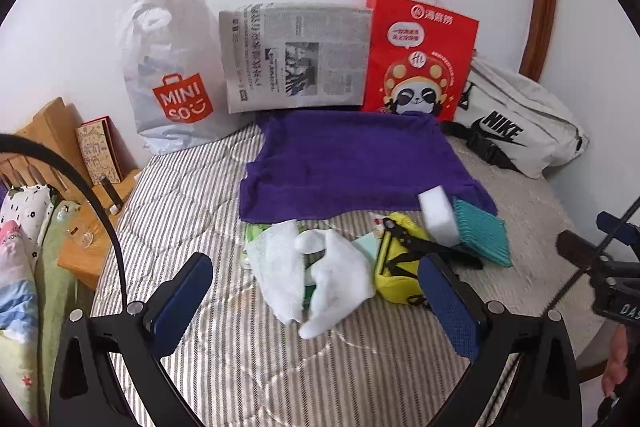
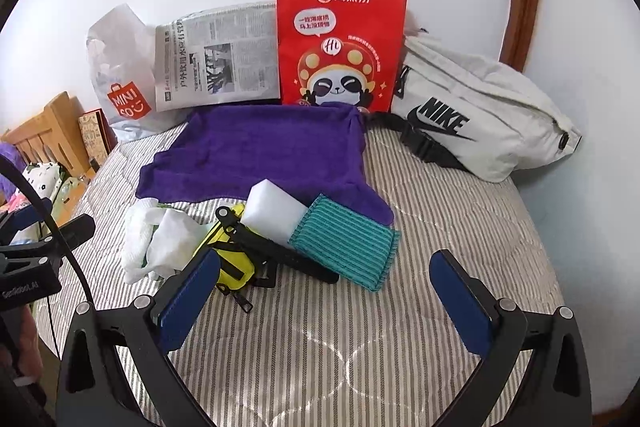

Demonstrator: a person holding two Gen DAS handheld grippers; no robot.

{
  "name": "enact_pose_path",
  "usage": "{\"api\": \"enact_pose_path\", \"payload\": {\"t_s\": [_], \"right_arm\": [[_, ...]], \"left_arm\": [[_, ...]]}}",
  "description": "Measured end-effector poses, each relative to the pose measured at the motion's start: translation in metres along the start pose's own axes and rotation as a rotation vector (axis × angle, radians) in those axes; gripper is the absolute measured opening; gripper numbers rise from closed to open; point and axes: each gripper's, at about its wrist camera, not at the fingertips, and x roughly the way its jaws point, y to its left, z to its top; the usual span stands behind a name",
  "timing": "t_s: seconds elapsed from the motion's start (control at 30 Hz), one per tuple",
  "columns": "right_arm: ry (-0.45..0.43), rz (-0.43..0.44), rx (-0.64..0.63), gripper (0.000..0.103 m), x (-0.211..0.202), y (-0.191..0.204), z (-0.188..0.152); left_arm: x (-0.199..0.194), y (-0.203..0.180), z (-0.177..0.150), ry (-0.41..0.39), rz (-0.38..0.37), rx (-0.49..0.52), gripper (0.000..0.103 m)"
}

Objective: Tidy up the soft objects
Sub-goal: 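Grasp the white wet wipe with the left tool while the right tool grasps the teal striped pad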

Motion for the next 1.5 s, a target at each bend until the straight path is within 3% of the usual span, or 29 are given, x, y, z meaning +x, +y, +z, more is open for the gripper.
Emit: {"api": "enact_pose_path", "payload": {"t_s": [0.3,0.43,0.7,0.83,0.9,0.93,1.0,1.1,1.5], "right_arm": [[0.070,0.022,0.007,0.103,0.036,-0.003,-0.009],[0.111,0.017,0.001,0.103,0.054,-0.003,-0.014],[0.169,0.030,0.000,0.103,0.081,-0.004,-0.022],[0.194,0.038,-0.007,0.103,0.093,0.000,-0.024],[0.205,0.036,-0.015,0.103,0.098,0.001,-0.026],[0.210,0.034,-0.019,0.103,0.100,0.001,-0.027],[0.216,0.030,-0.022,0.103,0.104,0.002,-0.027],[0.214,0.025,-0.018,0.103,0.107,0.000,-0.026],[0.149,0.003,0.072,0.103,0.115,-0.036,-0.015]], "left_arm": [[0.065,0.029,-0.017,0.101,0.045,-0.017,0.102],[0.086,0.038,-0.022,0.131,0.010,-0.033,0.102],[0.126,0.051,-0.029,0.186,0.042,-0.046,0.100],[0.143,0.055,-0.029,0.212,0.002,-0.077,0.080],[0.148,0.056,-0.031,0.223,-0.036,-0.083,0.059],[0.148,0.056,-0.031,0.220,-0.062,-0.090,0.054],[0.146,0.058,-0.031,0.211,-0.089,-0.097,0.031],[0.142,0.063,-0.030,0.204,-0.083,-0.097,0.017],[0.134,0.091,-0.037,0.192,-0.033,-0.119,0.013]]}}
